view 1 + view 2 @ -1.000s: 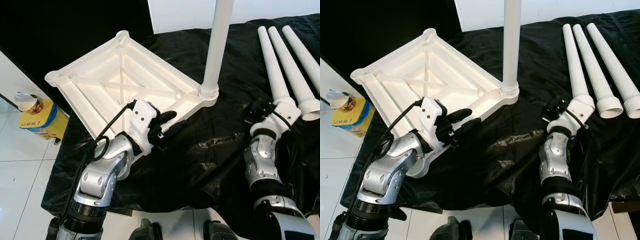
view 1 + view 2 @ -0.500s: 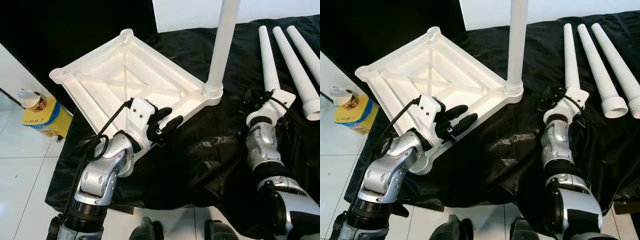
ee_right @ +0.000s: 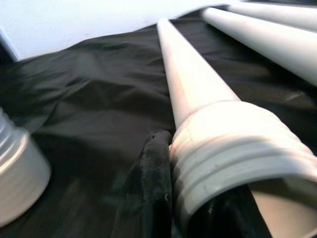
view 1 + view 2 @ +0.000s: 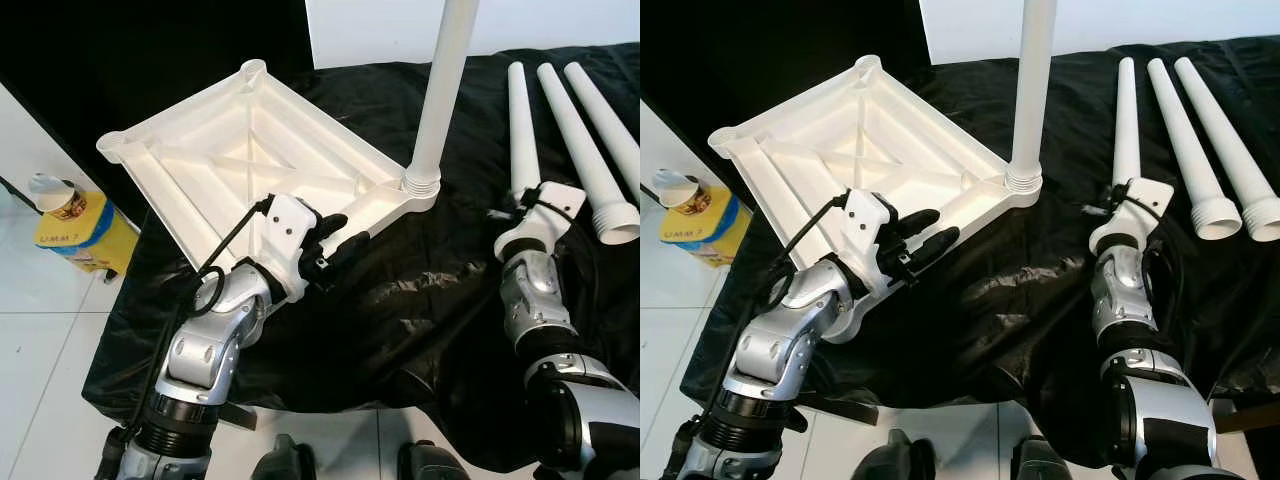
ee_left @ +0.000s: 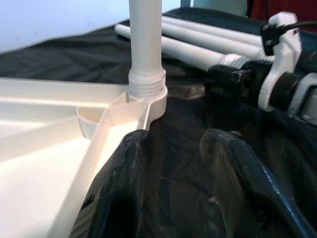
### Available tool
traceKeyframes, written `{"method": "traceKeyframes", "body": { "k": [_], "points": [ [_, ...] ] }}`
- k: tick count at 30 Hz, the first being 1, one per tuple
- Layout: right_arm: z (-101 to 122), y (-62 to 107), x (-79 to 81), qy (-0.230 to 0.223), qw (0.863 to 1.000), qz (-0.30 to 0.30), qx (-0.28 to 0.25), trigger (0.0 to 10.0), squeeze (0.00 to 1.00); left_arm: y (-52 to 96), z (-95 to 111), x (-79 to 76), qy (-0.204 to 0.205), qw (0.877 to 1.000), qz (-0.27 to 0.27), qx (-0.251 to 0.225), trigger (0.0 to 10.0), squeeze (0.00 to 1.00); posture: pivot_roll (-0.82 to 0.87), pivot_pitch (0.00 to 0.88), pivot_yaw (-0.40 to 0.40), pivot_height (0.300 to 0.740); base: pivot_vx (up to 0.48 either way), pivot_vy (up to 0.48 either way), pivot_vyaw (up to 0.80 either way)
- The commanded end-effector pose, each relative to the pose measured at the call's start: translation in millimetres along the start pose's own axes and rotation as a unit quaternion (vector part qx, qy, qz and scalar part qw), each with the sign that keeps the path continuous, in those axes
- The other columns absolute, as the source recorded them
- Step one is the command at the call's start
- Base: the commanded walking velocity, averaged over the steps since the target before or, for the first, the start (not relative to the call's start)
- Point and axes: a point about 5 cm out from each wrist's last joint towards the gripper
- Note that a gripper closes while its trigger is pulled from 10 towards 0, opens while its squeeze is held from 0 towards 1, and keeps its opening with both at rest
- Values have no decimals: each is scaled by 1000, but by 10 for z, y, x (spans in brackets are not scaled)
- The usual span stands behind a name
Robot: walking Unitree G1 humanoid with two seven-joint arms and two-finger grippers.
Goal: Building children table
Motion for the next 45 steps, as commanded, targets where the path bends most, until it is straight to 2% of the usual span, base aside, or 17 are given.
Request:
{"method": "traceKeyframes", "body": {
  "k": [1, 6, 16, 17, 18, 21, 22, 23, 26, 32, 34, 35, 36, 37, 39, 43, 45],
  "points": [
    [-56, 50, -9, 9, 1000, 10, 3, 0, 0, 0, -62, 50, -4, 998, 59, 18, 10000, 0, 45, 83, 33, 740, 0, 0, 0],
    [-56, 91, 56, 17, 999, 33, -9, 0, 0, -25, -136, 57, 6, 996, 88, 28, 10000, 0, 36, 47, 8, 740, 0, 0, 0],
    [-72, 116, 106, 19, 999, 47, -13, 0, 0, -44, -159, 78, 5, 995, 98, 27, 10000, 0, 32, 30, 1, 740, 0, 0, 0],
    [-10, 104, 177, 15, 998, 61, -29, 10000, 0, -52, -165, 106, 5, 994, 104, 26, 10000, 0, 18, 0, -3, 740, 0, 0, 0],
    [85, 88, 257, 13, 996, 77, -52, 10000, 0, -59, -171, 137, 6, 994, 110, 25, 10000, 0, 12, 0, -3, 740, 0, 0, 0],
    [153, 80, 313, 12, 994, 88, -68, 10000, 0, -63, -174, 158, 6, 993, 114, 24, 10000, 0, 12, 0, -3, 740, 0, 0, 0],
    [282, 69, 392, 10, 990, 104, -97, 10000, 0, -71, -170, 193, 6, 992, 123, 22, 10000, 0, 3, 0, 0, 740, 0, 0, 0],
    [282, 69, 392, 10, 990, 104, -97, 10000, 0, -71, -170, 193, 6, 992, 123, 22, 10000, 0, 3, 0, 0, 740, 0, 0, 0],
    [667, 97, 606, 3, 971, 152, -183, 10000, 0, -82, -155, 282, 6, 990, 141, 16, 10000, 0, -6, 0, 11, 740, 0, 0, 0],
    [830, 129, 685, 1, 961, 169, -220, 10000, 0, -82, -152, 315, 5, 989, 146, 14, 10000, 0, -11, 0, 19, 740, 0, 0, 0],
    [1201, 200, 810, -6, 936, 188, -296, 10000, 0, -89, -123, 391, 3, 987, 157, 8, 10000, 0, -20, 0, 33, 740, 0, 0, 0],
    [1201, 200, 810, -6, 936, 188, -296, 10000, 0, -89, -123, 391, 3, 987, 157, 8, 10000, 0, -20, 0, 33, 740, 0, 0, 0],
    [1347, 240, 855, -10, 925, 196, -324, 10000, 0, -92, -108, 423, 4, 987, 162, 4, 10000, 0, -21, 0, 33, 740, 0, 0, 0],
    [1347, 240, 855, -10, 925, 196, -324, 10000, 0, -92, -108, 423, 4, 987, 162, 4, 10000, 0, -21, 0, 33, 740, 0, 0, 0],
    [1594, 321, 926, -17, 905, 211, -368, 10000, 0, -90, -77, 487, 11, 985, 171, -4, 10000, 0, -23, 0, 40, 740, 0, 0, 0],
    [1715, 378, 970, -16, 894, 223, -388, 10000, 0, -84, -60, 531, 12, 984, 175, -9, 10000, 0, -23, 0, 45, 740, 0, 0, 0],
    [1789, 443, 1028, 2, 882, 242, -406, 10000, 0, -67, -39, 590, 16, 983, 180, -17, 10000, 0, -18, 0, 48, 740, 0, 0, 0]
  ]
}}
Point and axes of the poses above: a point about 5 cm out from each wrist's last joint towards the gripper, its own y axis pointing back from the gripper into the wrist, its own z axis along the axis of the wrist's last joint, x = y × z, and after that the axes turned 5 degrees about -y, right-handed
